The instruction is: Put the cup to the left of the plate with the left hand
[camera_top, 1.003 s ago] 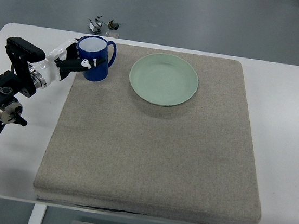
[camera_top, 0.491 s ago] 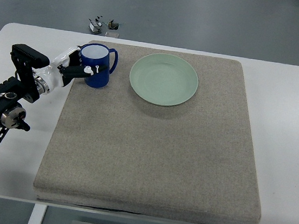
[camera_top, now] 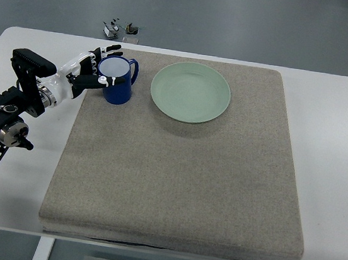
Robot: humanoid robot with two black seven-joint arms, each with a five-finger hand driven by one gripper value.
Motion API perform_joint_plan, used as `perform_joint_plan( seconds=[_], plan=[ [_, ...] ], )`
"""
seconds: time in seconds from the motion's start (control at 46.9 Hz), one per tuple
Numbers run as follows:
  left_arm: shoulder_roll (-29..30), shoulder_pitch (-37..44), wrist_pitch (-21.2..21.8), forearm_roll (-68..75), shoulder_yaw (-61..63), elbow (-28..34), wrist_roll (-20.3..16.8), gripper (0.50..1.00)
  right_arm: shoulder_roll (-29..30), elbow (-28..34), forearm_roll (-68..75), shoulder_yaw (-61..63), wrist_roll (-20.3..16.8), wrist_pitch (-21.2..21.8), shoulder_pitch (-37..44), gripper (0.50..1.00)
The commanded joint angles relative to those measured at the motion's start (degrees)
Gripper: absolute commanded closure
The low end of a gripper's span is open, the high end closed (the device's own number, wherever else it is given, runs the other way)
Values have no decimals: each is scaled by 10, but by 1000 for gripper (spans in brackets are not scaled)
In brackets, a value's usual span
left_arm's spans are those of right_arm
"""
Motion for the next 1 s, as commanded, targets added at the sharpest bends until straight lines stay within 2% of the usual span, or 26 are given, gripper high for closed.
perform_joint_plan(
  seconds=[0.0, 0.256, 0.448, 0.64, 0.982],
  plan=[
    [10, 0, -1, -19, -1, -9, 0, 504, 0, 0, 0, 0, 0, 0, 0, 566],
    [36, -12, -4, -87, 0, -20, 4, 501, 0, 0, 0, 0, 0, 0, 0, 566],
    [57, -34, -33, -168, 1, -15, 26, 501, 0, 0, 0, 0, 0, 0, 0, 566],
    [83, -63, -45, -192, 0, -14, 104, 500, 0, 0, 0, 0, 0, 0, 0, 566],
    [86, -85, -122, -409, 0, 38, 235, 500, 0, 0, 0, 0, 0, 0, 0, 566]
  ],
)
